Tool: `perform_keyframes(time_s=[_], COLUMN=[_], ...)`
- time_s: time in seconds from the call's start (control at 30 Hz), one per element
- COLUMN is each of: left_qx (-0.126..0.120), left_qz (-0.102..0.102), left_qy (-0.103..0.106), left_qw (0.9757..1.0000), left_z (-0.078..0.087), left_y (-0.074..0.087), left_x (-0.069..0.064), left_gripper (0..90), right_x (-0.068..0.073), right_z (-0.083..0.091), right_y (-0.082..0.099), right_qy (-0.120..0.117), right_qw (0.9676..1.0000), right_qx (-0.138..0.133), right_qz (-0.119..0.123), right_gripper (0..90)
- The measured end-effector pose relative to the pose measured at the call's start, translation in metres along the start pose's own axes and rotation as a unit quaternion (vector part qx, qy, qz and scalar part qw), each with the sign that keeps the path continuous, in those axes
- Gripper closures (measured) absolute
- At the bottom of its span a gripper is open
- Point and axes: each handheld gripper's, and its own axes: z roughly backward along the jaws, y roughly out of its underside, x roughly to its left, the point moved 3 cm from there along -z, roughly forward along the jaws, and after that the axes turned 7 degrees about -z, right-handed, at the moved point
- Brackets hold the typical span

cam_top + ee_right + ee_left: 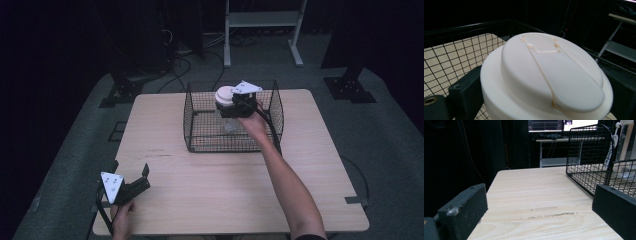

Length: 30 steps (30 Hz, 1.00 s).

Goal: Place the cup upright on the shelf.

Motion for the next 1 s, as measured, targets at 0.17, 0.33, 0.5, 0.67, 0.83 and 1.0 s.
perform_keyframes(time_s=[0.17,0.33,0.5,0.67,0.83,1.0], left_qx=[-0.001,0.000,-0.001,0.000,-0.001,-0.001], left_qz=[0.000,0.000,0.000,0.000,0.000,-0.001], left_qy=[0.000,0.000,0.000,0.000,0.000,0.000], left_qw=[1.0000,1.0000,1.0000,1.0000,1.0000,1.0000], left_z=[0.000,0.000,0.000,0.000,0.000,0.000], left_y=[0.000,0.000,0.000,0.000,0.000,0.000], left_x=[0.000,0.000,0.000,0.000,0.000,-0.001], left_gripper=[0.0,0.0,0.0,0.0,0.0,0.0], right_x=[-0.002,-0.006,-0.007,-0.005,-0.005,-0.008], right_z=[-0.003,-0.002,0.001,0.001,0.002,0.003], right_y=[0.008,0.012,0.013,0.012,0.013,0.013], right_qy=[0.001,0.001,-0.001,0.000,0.002,0.006], right_qw=[0.9999,1.0000,1.0000,0.9999,0.9999,0.9998], right_qx=[0.013,0.007,0.009,0.013,0.015,0.018], right_qz=[0.006,-0.004,-0.003,0.003,0.002,-0.004], right_gripper=[4.1,4.1,4.0,4.0,3.9,3.8])
